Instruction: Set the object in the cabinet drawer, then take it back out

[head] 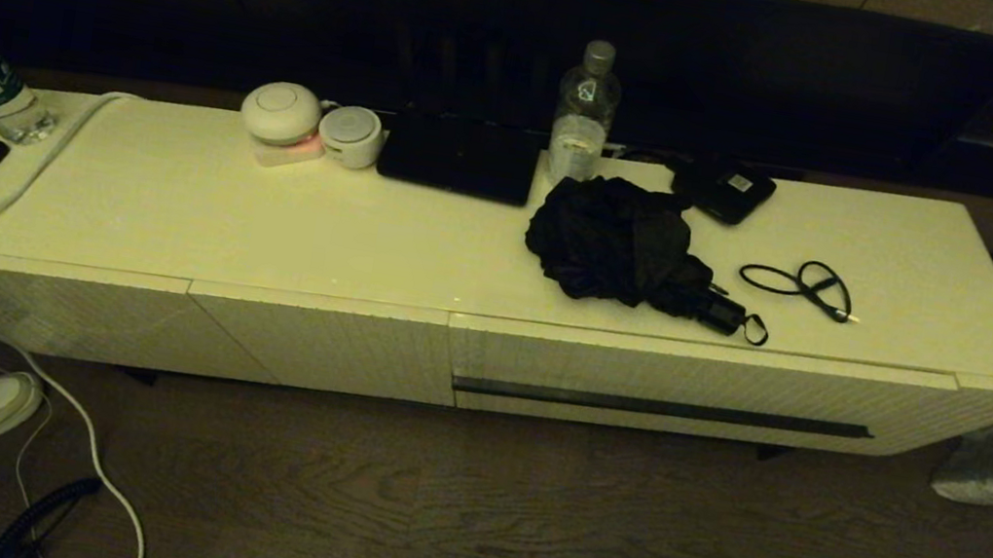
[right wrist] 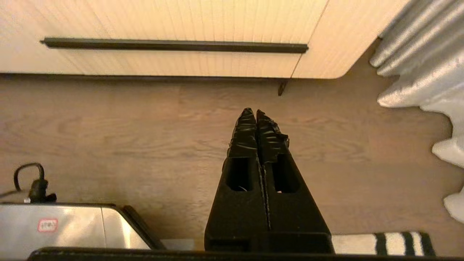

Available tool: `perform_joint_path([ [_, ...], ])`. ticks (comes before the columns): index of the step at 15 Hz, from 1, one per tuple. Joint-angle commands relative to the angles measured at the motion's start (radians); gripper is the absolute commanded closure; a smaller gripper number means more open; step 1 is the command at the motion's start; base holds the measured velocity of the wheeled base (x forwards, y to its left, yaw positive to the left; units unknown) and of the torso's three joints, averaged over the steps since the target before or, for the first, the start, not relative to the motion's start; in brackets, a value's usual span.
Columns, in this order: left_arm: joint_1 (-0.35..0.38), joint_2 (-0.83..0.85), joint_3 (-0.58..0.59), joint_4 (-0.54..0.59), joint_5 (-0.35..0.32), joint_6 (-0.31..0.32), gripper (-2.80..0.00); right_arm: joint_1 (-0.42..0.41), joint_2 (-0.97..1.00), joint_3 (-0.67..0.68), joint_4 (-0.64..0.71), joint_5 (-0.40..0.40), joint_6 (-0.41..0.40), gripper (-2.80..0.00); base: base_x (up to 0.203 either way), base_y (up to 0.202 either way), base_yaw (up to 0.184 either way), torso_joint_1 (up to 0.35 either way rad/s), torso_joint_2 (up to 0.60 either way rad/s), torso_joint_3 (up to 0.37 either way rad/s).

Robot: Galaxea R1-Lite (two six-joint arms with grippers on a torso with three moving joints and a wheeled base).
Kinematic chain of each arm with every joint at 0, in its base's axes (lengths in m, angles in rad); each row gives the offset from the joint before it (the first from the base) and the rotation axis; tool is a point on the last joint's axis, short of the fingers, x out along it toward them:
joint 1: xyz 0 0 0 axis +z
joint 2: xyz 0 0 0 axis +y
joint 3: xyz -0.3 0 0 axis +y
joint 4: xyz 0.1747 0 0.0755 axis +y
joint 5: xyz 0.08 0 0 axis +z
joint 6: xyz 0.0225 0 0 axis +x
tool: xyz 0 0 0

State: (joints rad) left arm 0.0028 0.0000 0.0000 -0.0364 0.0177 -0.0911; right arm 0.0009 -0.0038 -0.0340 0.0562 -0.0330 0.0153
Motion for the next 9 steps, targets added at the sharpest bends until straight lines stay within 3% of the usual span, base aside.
perform_joint_path([
  [1,0.000,-0.002,0.000,0.000,0.001,-0.001,0.00,0.001,0.001,0.019,-0.042,-0.008,0.050,0.00,0.000,0.000,0.000,0.000,0.00,0.000],
  [9,0.000,-0.002,0.000,0.000,0.001,-0.001,0.00,0.001,-0.001,0.033,-0.073,-0.008,0.049,0.00,0.000,0.000,0.000,0.000,0.00,0.000],
])
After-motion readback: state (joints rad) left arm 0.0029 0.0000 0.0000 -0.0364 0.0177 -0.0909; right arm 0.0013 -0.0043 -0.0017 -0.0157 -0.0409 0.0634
